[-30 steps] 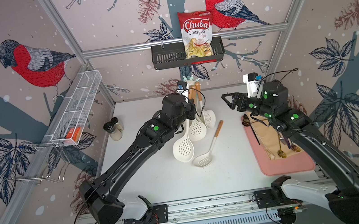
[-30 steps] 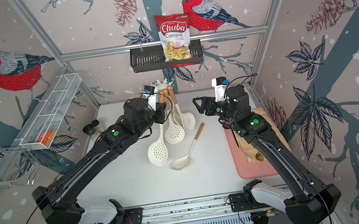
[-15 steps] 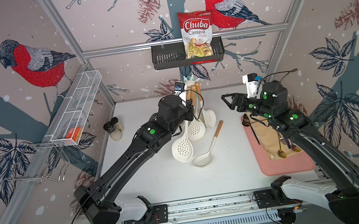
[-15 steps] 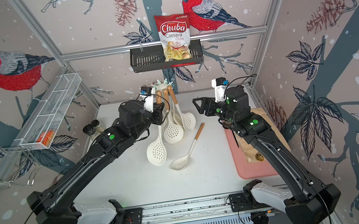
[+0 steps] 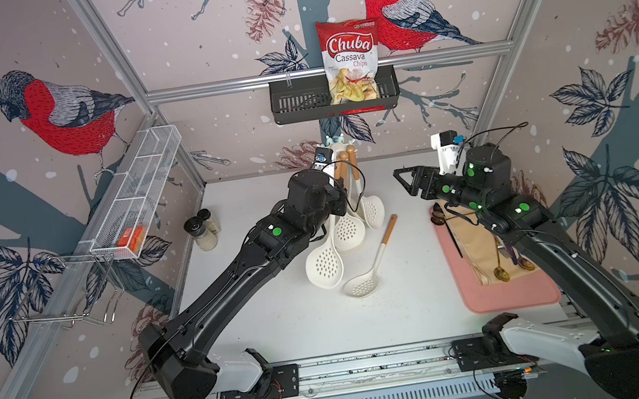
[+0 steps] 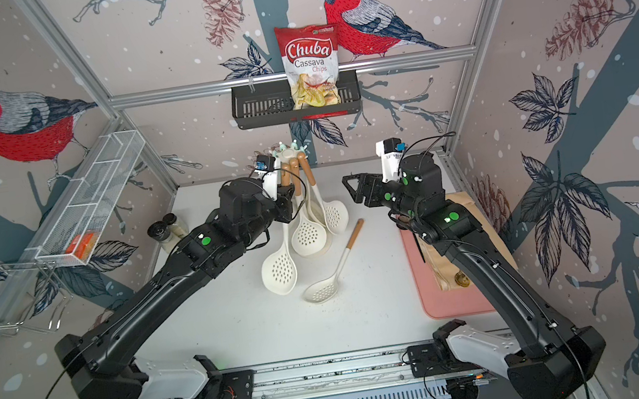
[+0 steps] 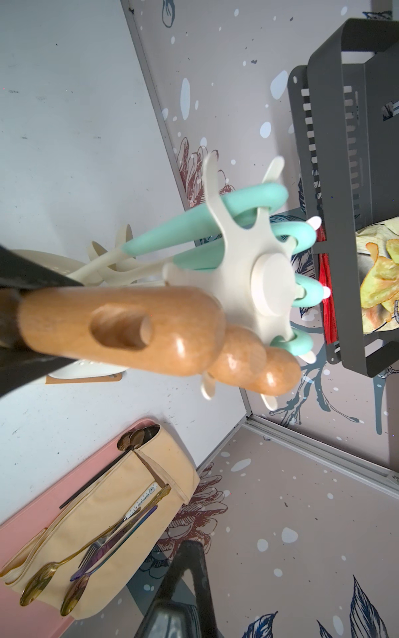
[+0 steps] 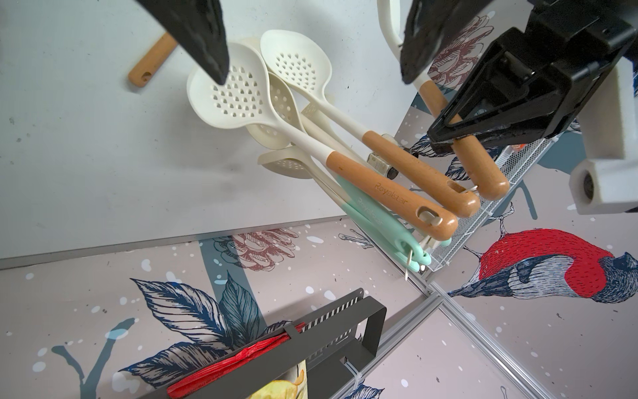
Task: Hang the skimmer on the kitchen utensil rack
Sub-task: Hang the skimmer on the rack.
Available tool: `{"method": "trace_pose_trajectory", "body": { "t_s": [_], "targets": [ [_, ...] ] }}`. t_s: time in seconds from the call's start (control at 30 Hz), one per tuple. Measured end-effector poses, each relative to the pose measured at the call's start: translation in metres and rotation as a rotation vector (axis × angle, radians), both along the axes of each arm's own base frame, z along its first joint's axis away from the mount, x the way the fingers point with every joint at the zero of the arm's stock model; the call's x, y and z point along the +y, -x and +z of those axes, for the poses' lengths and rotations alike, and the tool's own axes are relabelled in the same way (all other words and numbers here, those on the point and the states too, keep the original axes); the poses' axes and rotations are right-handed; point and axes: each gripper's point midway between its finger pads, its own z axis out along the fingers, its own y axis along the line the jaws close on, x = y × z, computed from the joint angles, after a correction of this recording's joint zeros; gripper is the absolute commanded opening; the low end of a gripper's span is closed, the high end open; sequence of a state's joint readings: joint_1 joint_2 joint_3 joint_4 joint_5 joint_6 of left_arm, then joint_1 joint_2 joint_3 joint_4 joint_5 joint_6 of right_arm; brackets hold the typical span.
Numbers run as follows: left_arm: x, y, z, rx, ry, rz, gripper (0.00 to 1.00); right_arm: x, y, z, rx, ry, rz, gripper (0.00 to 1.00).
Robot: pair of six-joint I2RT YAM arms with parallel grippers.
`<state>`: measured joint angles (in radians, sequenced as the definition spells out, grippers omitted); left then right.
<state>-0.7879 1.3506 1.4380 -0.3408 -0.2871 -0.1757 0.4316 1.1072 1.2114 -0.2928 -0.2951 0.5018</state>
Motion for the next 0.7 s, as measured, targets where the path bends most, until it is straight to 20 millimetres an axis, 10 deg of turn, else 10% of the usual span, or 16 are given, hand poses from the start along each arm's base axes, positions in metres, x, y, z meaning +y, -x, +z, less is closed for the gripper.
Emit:
{"method": "trace_pose_trajectory", "body": {
  "t_s": [0.7],
  "targets": [
    [0.005,-0.009,-0.004,-0.004,-0.015,0.013,0.0,-0.002,0.001,-0.004,0.0,0.01,-0.005,0.77]
  ]
}}
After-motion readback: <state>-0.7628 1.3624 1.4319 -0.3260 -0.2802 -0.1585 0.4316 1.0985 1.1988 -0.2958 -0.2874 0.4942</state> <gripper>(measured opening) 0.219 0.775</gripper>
